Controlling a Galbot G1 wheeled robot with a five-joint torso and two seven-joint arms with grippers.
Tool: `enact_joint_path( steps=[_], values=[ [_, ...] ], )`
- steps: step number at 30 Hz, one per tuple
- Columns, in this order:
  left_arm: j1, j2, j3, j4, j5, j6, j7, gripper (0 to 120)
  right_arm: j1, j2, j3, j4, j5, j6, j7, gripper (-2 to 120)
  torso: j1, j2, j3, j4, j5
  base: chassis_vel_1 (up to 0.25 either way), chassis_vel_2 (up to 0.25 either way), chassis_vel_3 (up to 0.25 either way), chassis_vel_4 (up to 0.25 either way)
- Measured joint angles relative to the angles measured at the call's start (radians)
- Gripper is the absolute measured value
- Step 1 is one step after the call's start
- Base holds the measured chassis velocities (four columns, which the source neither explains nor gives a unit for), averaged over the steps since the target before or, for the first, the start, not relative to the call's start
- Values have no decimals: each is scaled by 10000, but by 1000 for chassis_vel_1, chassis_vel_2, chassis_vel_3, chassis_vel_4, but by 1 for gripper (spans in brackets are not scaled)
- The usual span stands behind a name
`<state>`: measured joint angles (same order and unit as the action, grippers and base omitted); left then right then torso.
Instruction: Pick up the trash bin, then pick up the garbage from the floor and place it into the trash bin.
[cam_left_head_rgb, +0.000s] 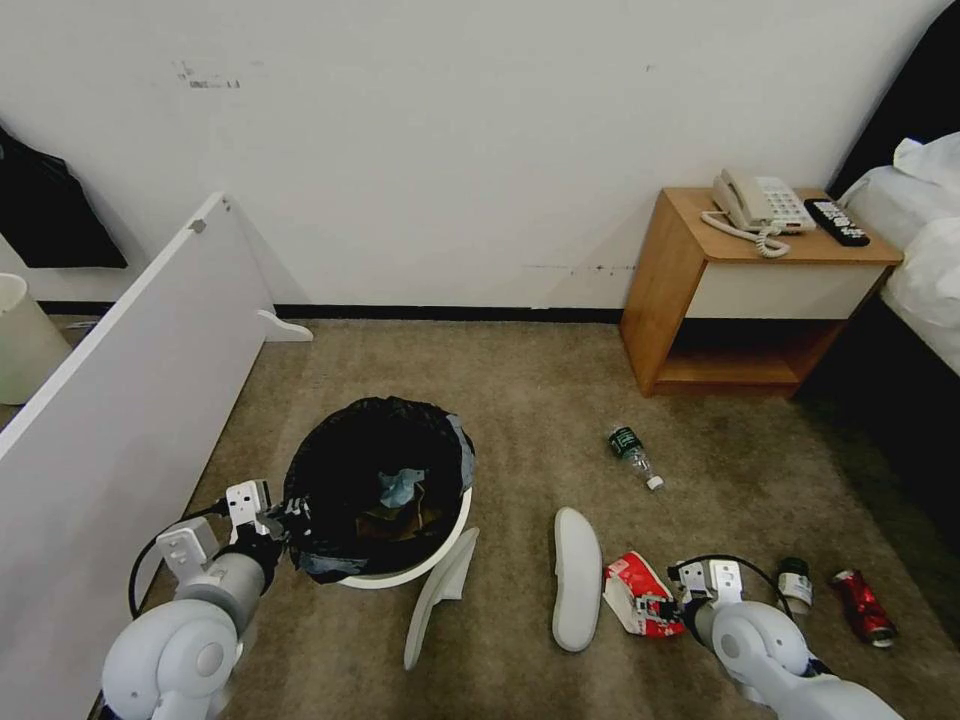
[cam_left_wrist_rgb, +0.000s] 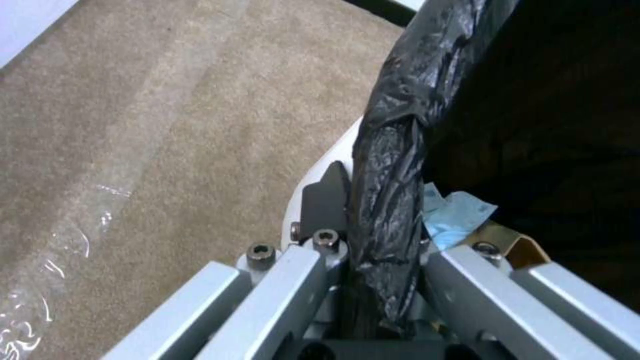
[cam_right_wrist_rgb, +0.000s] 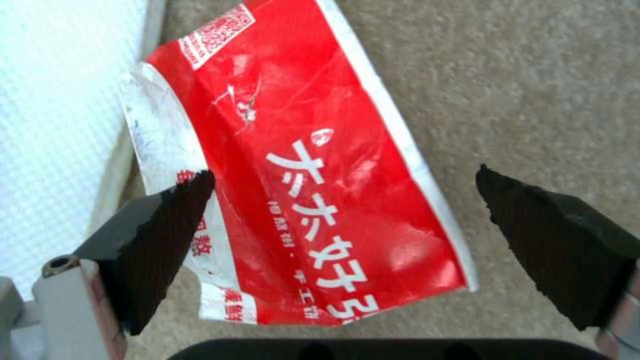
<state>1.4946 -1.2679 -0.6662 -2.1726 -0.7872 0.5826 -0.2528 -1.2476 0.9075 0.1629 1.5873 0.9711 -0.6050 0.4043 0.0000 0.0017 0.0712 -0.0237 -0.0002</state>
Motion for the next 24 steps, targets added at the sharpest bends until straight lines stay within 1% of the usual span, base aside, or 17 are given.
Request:
enact_joint_path(
  steps=[11, 24],
  values=[
    [33, -94, -122, 22, -4, -27, 6, 1, 427, 276, -364, -293, -103, 86, -62, 100, 0, 0, 0, 1, 0, 0, 0, 0, 0],
    [-3, -162, -180, 37, -3, -40, 6, 1, 146, 256, -365, 76, -99, 133, -53, 100, 0, 1, 0, 1, 2, 0, 0, 0, 0]
  ],
)
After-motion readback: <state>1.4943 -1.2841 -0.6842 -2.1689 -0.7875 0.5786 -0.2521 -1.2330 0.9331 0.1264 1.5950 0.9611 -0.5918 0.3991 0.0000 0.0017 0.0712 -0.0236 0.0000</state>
